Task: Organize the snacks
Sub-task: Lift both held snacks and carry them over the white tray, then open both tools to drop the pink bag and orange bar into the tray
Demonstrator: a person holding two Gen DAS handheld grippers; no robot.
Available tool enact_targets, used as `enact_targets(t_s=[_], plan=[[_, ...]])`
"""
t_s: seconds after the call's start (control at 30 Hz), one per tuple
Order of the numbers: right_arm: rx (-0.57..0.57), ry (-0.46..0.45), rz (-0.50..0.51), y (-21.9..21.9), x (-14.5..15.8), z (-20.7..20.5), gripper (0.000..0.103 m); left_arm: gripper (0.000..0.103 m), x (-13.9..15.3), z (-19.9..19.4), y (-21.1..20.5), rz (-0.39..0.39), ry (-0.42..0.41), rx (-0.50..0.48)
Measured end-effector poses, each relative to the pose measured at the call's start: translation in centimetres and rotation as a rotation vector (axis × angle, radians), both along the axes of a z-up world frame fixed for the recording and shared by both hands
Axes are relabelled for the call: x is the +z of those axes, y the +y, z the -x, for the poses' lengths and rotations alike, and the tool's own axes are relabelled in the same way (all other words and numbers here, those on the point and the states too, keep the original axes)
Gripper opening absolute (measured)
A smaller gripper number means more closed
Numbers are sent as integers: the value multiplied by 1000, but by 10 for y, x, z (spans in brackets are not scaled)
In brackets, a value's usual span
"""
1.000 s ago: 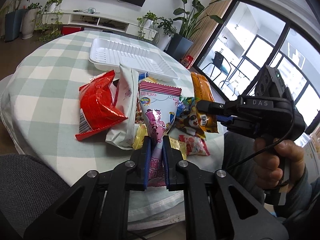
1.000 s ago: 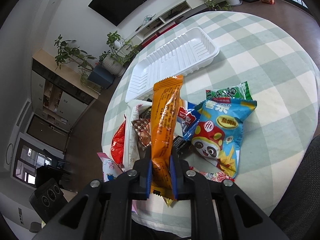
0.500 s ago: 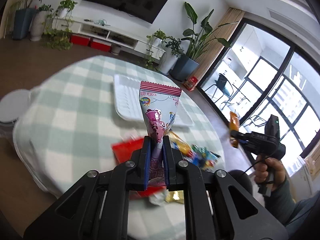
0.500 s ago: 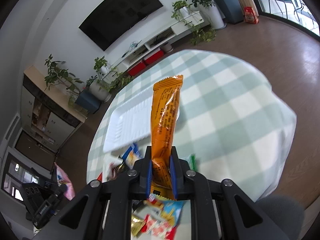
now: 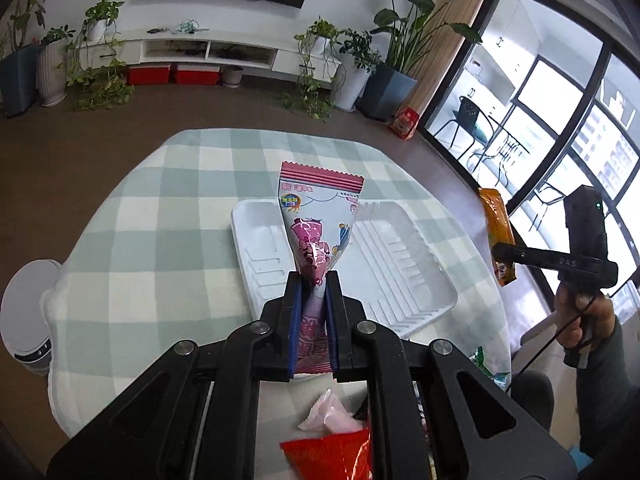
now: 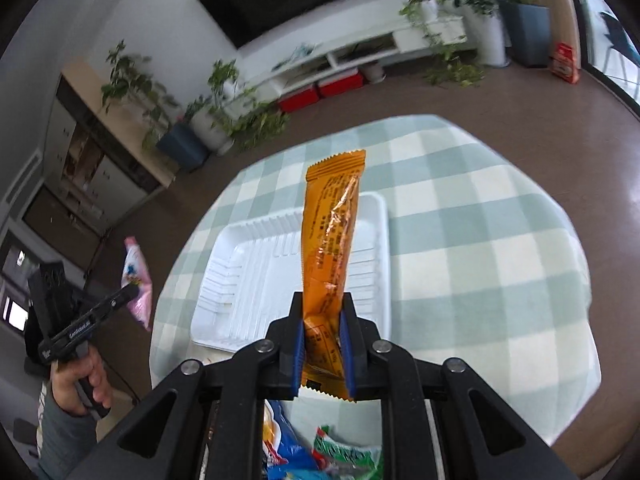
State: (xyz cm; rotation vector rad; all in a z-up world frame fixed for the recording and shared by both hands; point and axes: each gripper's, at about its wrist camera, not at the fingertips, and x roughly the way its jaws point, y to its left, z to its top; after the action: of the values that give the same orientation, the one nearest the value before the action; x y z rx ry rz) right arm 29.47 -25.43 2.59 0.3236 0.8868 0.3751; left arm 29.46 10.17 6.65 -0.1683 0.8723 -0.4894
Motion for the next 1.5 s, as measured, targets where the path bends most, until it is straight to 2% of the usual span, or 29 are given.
enact_targets(t_s=[0.13, 0.47, 0.73, 0.93, 1.03, 1.3, 1.33, 1.4, 1.43, 1.47, 1.5], plan=[[45, 72, 37, 22, -19, -33, 17, 9, -22, -31, -30, -69, 57, -28], [56, 189, 119, 33, -62, -75, 17, 9, -76, -73, -57, -122, 163, -25], [45, 214, 184, 40, -83, -80, 18, 10, -102, -80, -64, -180, 186, -21], [49, 192, 216, 47, -81, -80, 20, 14, -111, -81, -65, -186, 186, -10], [55, 177, 236, 51, -81, -77, 24, 16, -113, -83, -66, -184, 192, -5], [33, 133, 242, 47, -67, -70, 44, 19, -104, -76, -63, -211, 162, 6], [22, 123, 233, 44, -62, -67, 47, 23, -100, -73, -63, -208, 149, 9], [-1, 91, 205, 37, -49, -62, 59, 38, -88, -68, -61, -197, 115, 15], [-10, 73, 191, 33, -43, -60, 60, 57, -81, -64, -60, -191, 90, 21], [-23, 47, 173, 28, -33, -55, 62, 66, -74, -60, -59, -183, 68, 27], [-35, 24, 158, 23, -23, -51, 67, 66, -63, -54, -56, -161, 32, 35]])
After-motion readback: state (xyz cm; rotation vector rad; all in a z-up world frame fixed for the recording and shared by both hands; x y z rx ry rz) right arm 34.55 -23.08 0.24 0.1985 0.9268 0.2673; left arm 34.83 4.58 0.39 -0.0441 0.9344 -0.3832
